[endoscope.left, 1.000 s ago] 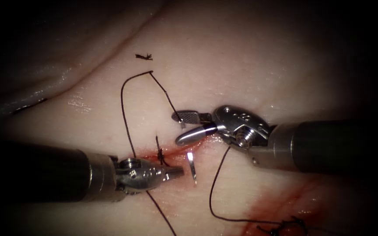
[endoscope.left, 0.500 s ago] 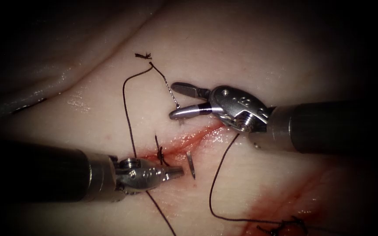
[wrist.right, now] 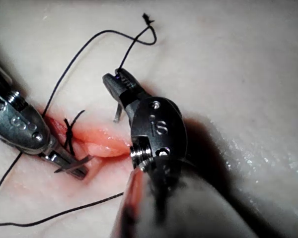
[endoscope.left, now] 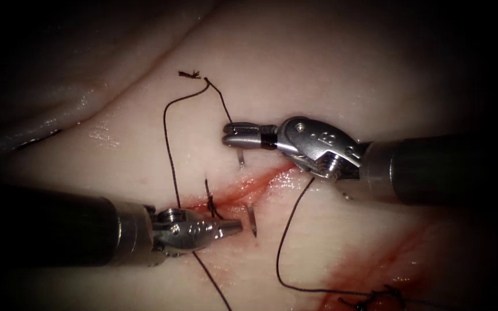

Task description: Wound Closure

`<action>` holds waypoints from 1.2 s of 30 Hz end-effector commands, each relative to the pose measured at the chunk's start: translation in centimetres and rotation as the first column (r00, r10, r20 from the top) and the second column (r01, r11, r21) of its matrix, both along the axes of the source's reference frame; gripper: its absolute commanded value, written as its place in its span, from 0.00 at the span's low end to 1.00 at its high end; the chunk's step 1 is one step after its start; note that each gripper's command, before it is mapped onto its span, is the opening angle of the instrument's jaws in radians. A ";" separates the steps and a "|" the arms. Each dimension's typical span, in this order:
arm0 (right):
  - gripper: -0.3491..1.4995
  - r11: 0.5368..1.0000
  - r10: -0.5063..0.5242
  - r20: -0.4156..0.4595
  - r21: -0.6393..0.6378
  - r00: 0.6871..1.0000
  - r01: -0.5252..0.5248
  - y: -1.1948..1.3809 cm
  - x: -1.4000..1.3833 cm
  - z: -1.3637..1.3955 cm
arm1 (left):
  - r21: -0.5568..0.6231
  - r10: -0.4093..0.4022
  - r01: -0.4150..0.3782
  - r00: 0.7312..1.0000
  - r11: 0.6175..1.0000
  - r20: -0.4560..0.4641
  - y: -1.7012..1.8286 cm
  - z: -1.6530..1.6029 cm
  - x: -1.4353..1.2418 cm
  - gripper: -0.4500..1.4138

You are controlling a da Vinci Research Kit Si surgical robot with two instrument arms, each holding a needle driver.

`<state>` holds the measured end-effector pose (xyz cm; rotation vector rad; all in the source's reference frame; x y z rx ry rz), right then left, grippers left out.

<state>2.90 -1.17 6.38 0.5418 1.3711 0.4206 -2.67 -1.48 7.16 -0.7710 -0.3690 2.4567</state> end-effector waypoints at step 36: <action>0.91 0.904 0.141 -0.003 0.408 0.990 -0.127 0.07 -0.33 0.05 | -0.288 0.263 -0.235 0.963 0.928 0.063 0.11 -0.29 -0.35 0.24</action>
